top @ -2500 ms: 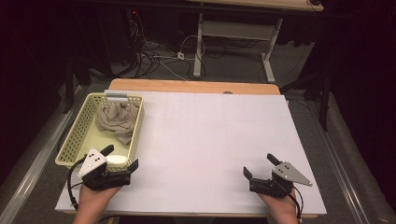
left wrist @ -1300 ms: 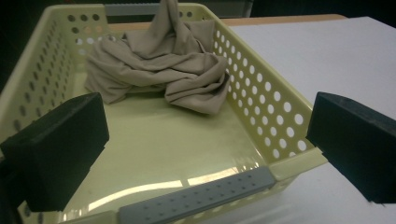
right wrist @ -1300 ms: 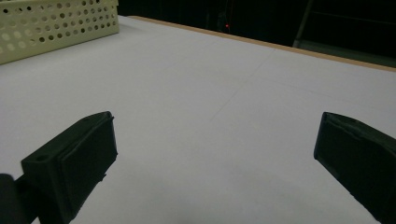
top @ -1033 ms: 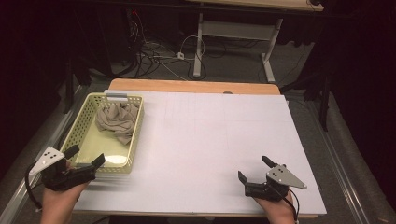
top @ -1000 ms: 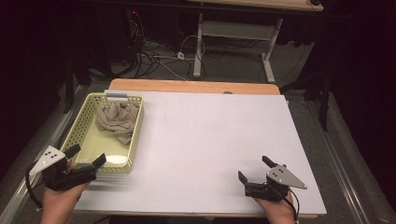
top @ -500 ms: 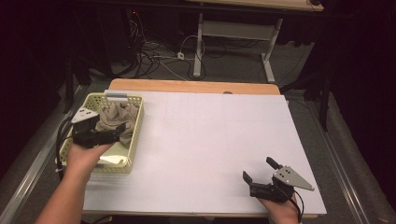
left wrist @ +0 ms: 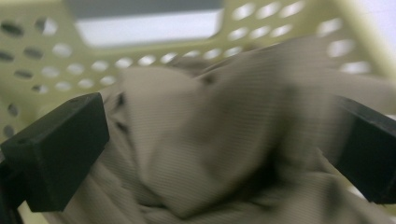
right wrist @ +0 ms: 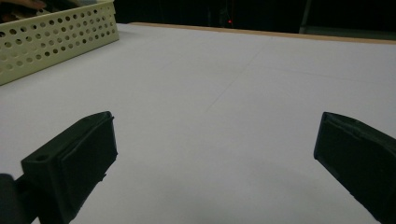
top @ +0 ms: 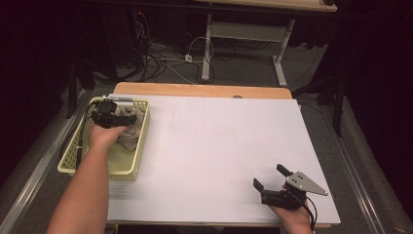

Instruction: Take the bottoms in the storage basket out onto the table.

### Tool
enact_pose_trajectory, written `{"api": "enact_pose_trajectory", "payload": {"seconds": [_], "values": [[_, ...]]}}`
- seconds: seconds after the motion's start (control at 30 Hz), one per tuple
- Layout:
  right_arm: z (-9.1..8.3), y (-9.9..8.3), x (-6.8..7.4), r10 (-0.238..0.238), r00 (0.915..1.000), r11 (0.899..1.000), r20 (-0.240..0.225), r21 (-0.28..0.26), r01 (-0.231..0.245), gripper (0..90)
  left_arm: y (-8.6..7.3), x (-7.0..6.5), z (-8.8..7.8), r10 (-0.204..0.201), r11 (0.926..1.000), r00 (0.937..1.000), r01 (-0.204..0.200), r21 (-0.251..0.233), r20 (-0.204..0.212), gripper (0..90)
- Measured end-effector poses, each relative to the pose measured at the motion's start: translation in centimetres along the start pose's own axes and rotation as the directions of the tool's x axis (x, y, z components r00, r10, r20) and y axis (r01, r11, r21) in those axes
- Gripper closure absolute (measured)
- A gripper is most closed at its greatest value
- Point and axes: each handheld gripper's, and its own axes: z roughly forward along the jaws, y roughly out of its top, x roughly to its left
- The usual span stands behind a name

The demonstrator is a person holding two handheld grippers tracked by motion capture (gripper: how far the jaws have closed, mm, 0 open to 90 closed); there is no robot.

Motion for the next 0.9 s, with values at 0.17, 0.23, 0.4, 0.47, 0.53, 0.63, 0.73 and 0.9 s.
{"api": "enact_pose_trajectory", "payload": {"seconds": [0.17, 0.23, 0.4, 0.47, 0.53, 0.63, 0.73, 0.9], "values": [[0.1, 0.0, 0.0, 0.003, 1.0, 1.0, -0.003, 0.008, -0.003, 0.3, 0.1, 0.2, 1.8, 0.041, 0.9836, 0.9991, -0.042, 0.175, 0.01, 0.0], [0.1, 0.1, 0.1, 0.0, 1.0, 1.0, -0.005, 0.001, 0.0, 0.3, 0.2, -0.2, 2.2, 0.088, 0.9668, 0.9961, -0.084, 0.241, -0.007, 0.0], [0.3, 0.1, 0.5, -0.01, 0.9999, 1.0, -0.012, 0.005, 0.01, 0.3, 0.2, -0.9, 1.7, 0.118, 0.9627, 0.9929, -0.113, 0.246, -0.008, 21.1], [0.3, 0.2, 0.6, -0.013, 0.9998, 1.0, -0.014, 0.007, 0.013, 0.3, -0.2, -1.4, 1.3, 0.129, 0.9657, 0.9917, -0.127, 0.227, 0.006, 36.8], [0.3, 0.2, 0.7, -0.023, 0.9996, 1.0, -0.014, 0.009, 0.023, 0.4, -0.7, -1.7, 0.9, 0.133, 0.9702, 0.9912, -0.13, 0.204, 0.003, 48.4], [0.3, 0.2, 0.8, -0.023, 0.9996, 1.0, -0.015, 0.009, 0.023, 0.4, -1.5, -1.9, 0.0, 0.139, 0.9728, 0.9902, -0.138, 0.186, 0.007, 57.3], [0.2, 0.2, 0.8, -0.027, 0.9995, 1.0, -0.014, 0.007, 0.027, 0.4, -1.9, -1.8, -0.7, 0.146, 0.9661, 0.9887, -0.15, 0.211, 0.033, 59.7], [0.2, 0.2, 1.0, -0.033, 0.9993, 0.999, -0.017, 0.011, 0.034, 0.5, -2.4, -1.8, -1.8, 0.158, 0.9505, 0.9854, -0.169, 0.261, 0.063, 60.9]]}}
